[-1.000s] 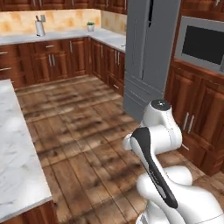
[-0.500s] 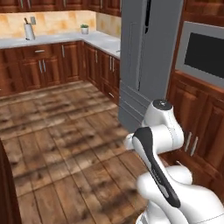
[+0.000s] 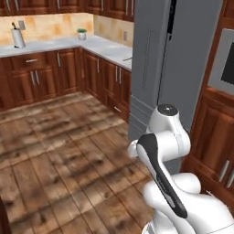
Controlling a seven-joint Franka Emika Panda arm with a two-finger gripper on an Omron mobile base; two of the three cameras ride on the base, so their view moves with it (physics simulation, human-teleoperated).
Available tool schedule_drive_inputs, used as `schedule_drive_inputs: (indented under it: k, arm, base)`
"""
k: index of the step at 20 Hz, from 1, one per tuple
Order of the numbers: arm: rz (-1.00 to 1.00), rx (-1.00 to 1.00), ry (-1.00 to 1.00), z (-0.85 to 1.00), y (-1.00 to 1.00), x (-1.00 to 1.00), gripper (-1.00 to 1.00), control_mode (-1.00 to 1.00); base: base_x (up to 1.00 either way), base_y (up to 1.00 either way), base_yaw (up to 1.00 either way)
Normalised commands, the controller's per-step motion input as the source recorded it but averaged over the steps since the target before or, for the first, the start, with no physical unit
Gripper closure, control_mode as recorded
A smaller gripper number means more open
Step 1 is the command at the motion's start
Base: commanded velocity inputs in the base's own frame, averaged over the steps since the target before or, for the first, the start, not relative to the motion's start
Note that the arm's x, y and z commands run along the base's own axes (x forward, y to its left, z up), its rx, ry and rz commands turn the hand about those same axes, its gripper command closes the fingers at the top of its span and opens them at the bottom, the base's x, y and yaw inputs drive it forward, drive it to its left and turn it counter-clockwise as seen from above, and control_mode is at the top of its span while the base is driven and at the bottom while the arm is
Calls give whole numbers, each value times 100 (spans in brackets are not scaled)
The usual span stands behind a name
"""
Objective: Take the fork and place it on the left side of the plate. Then take the spoon and place it on the right side of the plate. Make sure they're directly next to the plate.
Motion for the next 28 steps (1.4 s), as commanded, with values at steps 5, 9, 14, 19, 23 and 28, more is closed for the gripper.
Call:
schedule_drive_inputs:
  k: [5, 9, 14, 19, 23, 28]
  arm:
    - [0, 0, 0, 0, 0, 0, -100, 100]
    - [0, 0, 0, 0, 0, 0, -100, 100]
    - [0, 0, 0, 0, 0, 0, -100, 100]
    - [0, 0, 0, 0, 0, 0, -100, 100]
    - [0, 0, 0, 0, 0, 0, -100, 100]
    - [0, 0, 0, 0, 0, 0, -100, 100]
  base:
    - [100, 54, -31]
    - [100, 60, -33]
    - [100, 64, -34]
    - [100, 70, -35]
    - [100, 73, -35]
    - [100, 76, -36]
